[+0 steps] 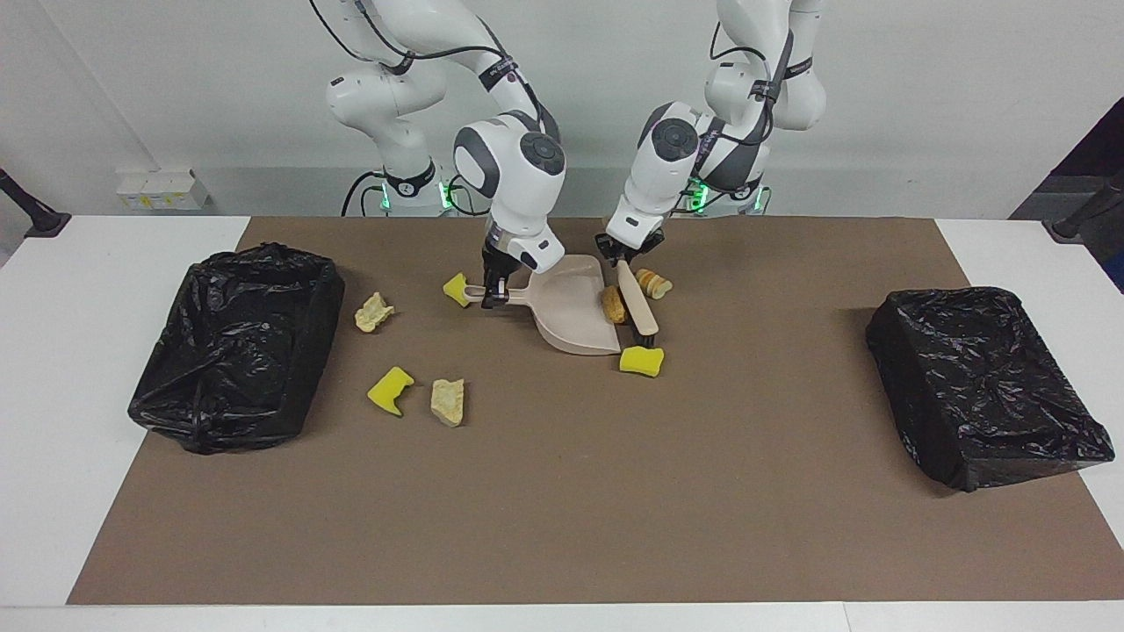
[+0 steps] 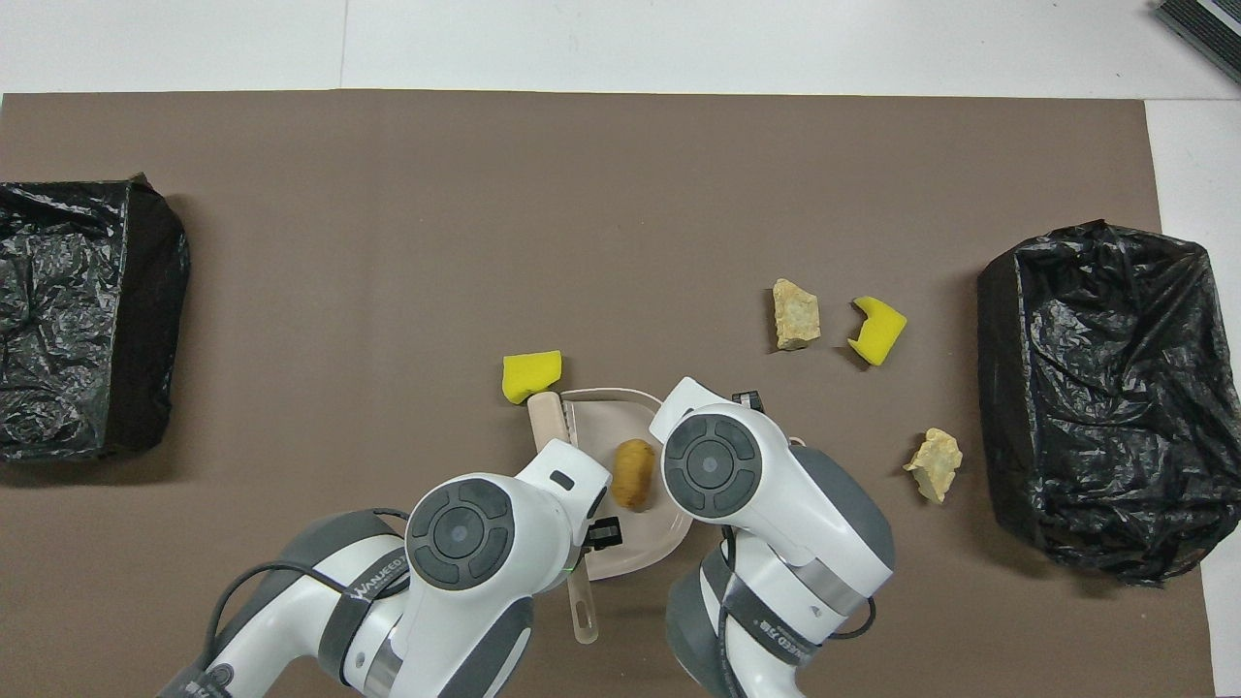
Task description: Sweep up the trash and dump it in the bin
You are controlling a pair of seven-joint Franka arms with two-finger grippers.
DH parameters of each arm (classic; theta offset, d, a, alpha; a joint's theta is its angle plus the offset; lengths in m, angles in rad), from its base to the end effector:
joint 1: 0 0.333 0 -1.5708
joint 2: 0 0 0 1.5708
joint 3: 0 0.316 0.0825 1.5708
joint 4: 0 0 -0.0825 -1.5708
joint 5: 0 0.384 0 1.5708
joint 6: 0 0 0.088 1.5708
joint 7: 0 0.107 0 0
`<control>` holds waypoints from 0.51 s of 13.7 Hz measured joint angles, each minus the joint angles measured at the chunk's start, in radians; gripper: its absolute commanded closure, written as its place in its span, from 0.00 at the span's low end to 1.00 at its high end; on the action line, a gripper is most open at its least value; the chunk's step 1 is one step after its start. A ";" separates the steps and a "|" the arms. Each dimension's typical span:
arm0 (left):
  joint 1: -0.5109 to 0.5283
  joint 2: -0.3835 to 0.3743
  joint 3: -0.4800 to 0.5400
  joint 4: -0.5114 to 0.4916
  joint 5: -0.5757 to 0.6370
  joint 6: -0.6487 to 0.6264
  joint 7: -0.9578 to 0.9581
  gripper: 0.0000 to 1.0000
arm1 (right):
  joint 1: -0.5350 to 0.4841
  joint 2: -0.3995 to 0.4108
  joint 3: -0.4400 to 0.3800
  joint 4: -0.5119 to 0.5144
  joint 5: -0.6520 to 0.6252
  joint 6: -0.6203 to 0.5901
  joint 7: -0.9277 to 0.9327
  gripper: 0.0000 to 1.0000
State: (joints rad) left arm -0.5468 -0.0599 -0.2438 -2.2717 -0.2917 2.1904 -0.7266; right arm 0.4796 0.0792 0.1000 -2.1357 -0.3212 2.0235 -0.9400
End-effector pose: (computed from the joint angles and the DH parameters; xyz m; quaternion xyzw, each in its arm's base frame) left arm 0.3491 -0.3682 0.3812 0.9924 0.0543 -0.0836 0.0725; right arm 0.4550 0.2756 0.3575 0.6552 0.7378 -0.1161 0.1136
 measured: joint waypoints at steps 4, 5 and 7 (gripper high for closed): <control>0.000 -0.061 0.005 0.049 0.000 -0.312 -0.001 1.00 | 0.000 0.000 0.000 0.001 0.000 0.000 0.000 1.00; 0.001 -0.086 0.008 0.034 0.000 -0.377 -0.017 1.00 | 0.000 0.000 0.000 0.001 0.000 0.000 0.000 1.00; 0.002 -0.148 0.013 -0.047 0.001 -0.415 -0.083 1.00 | 0.000 0.000 0.000 0.001 0.000 0.000 0.000 1.00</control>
State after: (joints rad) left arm -0.5449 -0.2074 -0.2307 -2.3186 -0.2912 1.7754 -0.8099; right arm 0.4796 0.0792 0.1000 -2.1348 -0.3213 2.0235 -0.9401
